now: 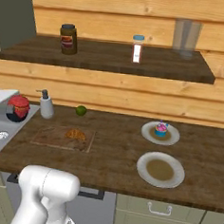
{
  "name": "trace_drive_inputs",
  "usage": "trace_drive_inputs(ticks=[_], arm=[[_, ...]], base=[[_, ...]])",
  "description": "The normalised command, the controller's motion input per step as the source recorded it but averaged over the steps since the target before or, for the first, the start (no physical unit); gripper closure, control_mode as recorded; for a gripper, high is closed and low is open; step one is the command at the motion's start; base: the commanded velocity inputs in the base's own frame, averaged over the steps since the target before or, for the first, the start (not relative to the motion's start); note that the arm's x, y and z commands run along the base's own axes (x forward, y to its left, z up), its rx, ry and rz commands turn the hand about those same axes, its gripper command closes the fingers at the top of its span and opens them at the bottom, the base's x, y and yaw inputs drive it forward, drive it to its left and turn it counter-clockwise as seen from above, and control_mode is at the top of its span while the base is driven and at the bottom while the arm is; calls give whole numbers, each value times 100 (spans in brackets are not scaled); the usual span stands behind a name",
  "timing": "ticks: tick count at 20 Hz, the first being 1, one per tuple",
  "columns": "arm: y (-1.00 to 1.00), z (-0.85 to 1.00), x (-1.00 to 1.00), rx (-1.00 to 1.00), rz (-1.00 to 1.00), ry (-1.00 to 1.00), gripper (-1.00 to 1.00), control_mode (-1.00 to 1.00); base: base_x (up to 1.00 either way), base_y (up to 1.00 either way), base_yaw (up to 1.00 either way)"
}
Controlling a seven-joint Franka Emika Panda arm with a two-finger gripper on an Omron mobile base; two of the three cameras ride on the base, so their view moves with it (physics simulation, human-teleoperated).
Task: From the different types of pastries on the counter, select a croissant and place it on the cutting board. Then retrieve a jar of jam from the cabinet and place it alongside the croissant on the cutting board.
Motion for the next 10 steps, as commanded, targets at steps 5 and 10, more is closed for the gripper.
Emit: trace_drive_inputs(ticks=[5, 10], arm=[[2, -93, 25, -11, 24, -22, 100, -100], [4, -99, 7, -20, 24, -25, 100, -100]], base=[[0, 0, 0], [0, 0, 0]])
